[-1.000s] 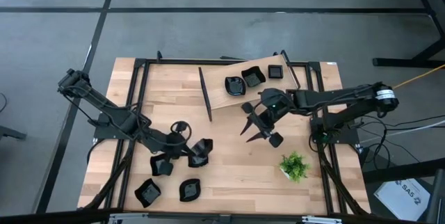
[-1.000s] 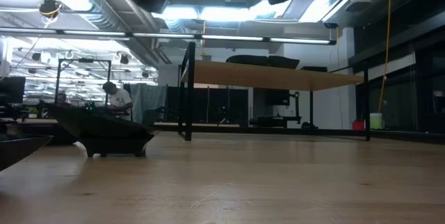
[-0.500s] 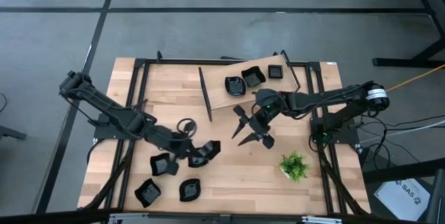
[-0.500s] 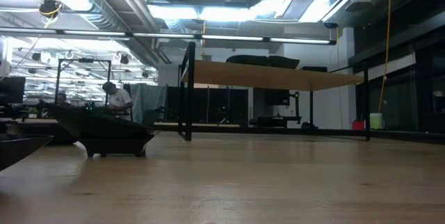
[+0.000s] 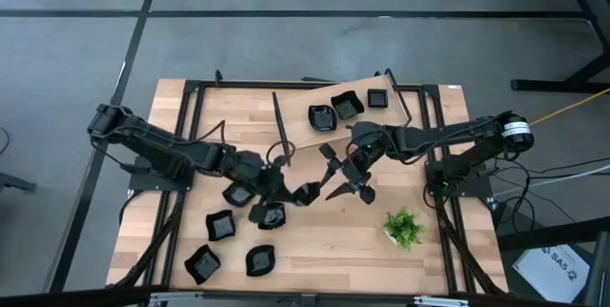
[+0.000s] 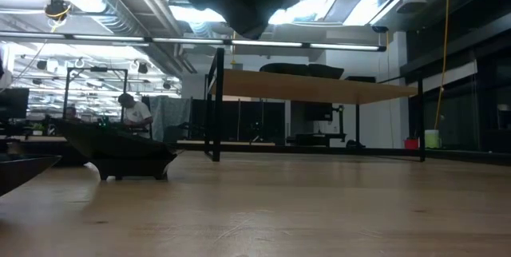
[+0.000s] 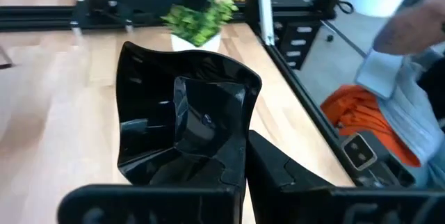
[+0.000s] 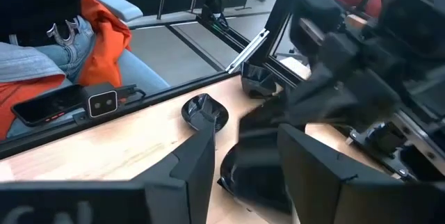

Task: Pick & Place Mini shaped plates
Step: Stack the distorted square plate on top of the distorted square plate on the shelf, then stack the leaf-shaped plate on top of the leaf-shaped plate on the shelf

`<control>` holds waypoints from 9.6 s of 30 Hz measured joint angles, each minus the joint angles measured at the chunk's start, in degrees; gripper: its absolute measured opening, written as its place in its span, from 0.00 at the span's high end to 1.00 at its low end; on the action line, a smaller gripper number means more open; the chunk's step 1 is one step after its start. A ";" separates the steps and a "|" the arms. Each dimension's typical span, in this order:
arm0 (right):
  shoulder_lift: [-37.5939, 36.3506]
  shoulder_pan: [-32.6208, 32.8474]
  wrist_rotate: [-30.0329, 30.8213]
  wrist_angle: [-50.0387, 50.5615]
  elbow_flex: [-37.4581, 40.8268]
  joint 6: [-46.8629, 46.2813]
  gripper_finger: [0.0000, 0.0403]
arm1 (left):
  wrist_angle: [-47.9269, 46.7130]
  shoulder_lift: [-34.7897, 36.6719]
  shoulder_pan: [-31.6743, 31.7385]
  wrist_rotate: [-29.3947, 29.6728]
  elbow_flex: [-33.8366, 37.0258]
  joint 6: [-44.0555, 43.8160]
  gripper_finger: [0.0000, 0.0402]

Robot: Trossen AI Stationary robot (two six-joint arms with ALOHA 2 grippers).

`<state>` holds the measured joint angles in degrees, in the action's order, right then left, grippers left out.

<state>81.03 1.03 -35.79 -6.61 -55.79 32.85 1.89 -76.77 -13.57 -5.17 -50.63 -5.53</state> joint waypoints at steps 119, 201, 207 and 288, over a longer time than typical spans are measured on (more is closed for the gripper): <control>-4.02 -17.11 44.09 49.05 -17.09 12.24 0.98 | -27.85 6.52 8.75 8.35 0.00 -7.38 0.76; -8.50 -9.23 20.13 59.84 -17.07 -14.89 0.70 | -42.43 -7.36 -14.29 15.72 0.04 -36.45 0.79; -8.50 -9.23 20.13 59.83 -17.07 -14.82 0.70 | -44.34 -12.34 -14.26 12.88 0.04 -41.53 0.79; 11.56 -2.22 -10.47 6.88 -17.05 3.50 0.71 | -4.13 9.18 -10.51 12.66 -0.02 10.32 0.99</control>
<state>92.60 -1.19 -46.26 0.27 -72.84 36.35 -2.24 -67.59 -24.08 7.50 -50.65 4.79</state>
